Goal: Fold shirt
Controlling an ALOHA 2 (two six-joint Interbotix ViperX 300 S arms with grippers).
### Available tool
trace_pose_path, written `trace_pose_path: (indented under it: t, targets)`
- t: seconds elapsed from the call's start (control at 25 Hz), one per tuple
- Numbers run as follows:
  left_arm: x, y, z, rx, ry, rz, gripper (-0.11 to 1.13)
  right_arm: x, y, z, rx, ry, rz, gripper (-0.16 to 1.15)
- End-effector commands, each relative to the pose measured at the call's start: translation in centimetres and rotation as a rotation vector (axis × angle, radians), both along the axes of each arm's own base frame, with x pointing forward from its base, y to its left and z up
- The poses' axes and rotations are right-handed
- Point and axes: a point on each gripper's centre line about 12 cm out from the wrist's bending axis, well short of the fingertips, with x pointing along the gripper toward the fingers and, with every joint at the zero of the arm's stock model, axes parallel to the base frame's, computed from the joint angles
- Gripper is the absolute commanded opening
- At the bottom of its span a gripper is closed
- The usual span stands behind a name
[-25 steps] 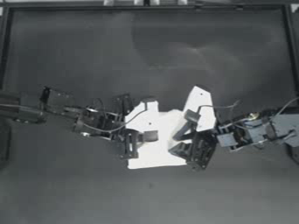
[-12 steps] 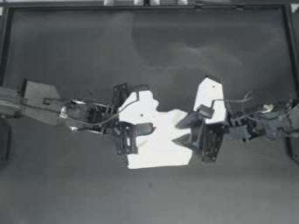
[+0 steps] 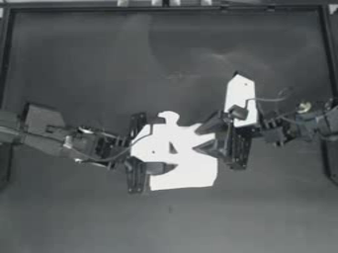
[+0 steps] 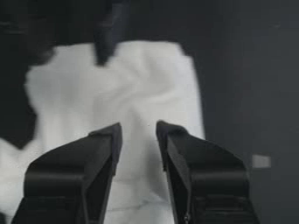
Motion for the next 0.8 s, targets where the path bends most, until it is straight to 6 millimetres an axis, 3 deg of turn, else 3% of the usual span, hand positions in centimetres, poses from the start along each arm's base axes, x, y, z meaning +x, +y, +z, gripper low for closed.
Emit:
trace_pose_path:
  t: [0.04, 0.52, 0.8]
  targets:
    - [-0.7, -0.3, 2.8, -0.015, -0.11, -0.027, 0.72, 0.0, -0.2, 0.8, 0.015, -0.061, 0.028, 0.8]
    - [-2.2, 0.4, -0.2, -0.058, -0.113, -0.035, 0.72, 0.6, -0.8, -0.3, -0.02, -0.086, 0.099, 0.8]
    - [-2.9, 0.0, -1.9, -0.1, -0.103, -0.036, 0.72, 1.2, -1.0, -3.1, -0.003, -0.041, 0.13, 0.8]
